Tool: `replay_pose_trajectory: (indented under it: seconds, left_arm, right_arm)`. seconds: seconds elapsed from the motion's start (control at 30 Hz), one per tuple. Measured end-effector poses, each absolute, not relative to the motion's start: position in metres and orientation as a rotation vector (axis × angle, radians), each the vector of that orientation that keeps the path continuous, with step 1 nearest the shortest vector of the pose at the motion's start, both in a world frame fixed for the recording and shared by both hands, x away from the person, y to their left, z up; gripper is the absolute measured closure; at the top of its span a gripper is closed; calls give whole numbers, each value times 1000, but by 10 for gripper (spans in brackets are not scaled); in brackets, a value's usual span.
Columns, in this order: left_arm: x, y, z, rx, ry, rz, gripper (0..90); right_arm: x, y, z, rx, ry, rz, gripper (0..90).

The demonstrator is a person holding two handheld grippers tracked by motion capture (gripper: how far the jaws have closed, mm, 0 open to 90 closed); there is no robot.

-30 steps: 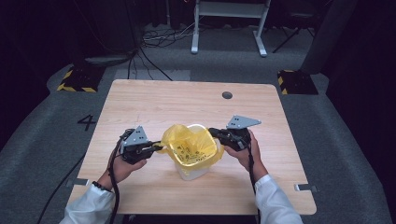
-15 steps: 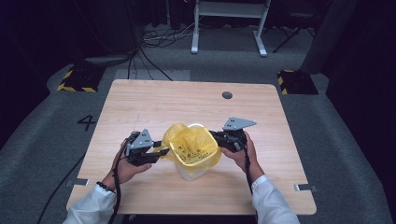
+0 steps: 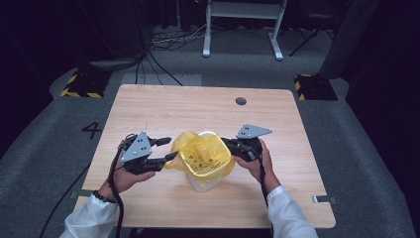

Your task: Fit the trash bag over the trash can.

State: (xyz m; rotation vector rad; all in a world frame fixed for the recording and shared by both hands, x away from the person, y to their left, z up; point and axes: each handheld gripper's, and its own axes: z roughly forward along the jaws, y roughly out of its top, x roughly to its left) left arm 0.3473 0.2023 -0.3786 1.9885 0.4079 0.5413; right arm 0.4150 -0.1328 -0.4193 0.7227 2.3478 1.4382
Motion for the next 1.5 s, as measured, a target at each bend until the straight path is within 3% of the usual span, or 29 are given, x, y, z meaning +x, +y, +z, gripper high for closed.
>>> replay_pose_trajectory:
  seconds: [0.13, 0.63, 0.87, 1.33, 1.37, 1.43, 1.5]
  left_arm:
    - [356, 201, -381, 2019, 422, 535, 897]
    - [393, 188, -423, 2072, 547, 391, 900]
    - [405, 178, -437, 2105, 564, 295, 900]
    - [403, 188, -448, 2104, 611, 239, 900]
    - [403, 188, -449, 2107, 635, 258, 867]
    - [400, 189, -449, 2085, 700, 298, 600]
    - [394, 197, -446, 2037, 709, 277, 455]
  right_arm:
    - [416, -132, -419, 704, 2352, 1448, 889]
    - [416, -131, -418, 651, 2325, 1458, 852]
    - [419, -129, -420, 677, 2329, 1447, 883]
    - [418, -131, -433, 716, 2441, 1381, 890]
    - [417, -132, -435, 721, 2444, 1384, 880]
    - [415, -137, -435, 738, 2427, 1374, 728]
    - [412, -145, -434, 773, 2381, 1387, 634]
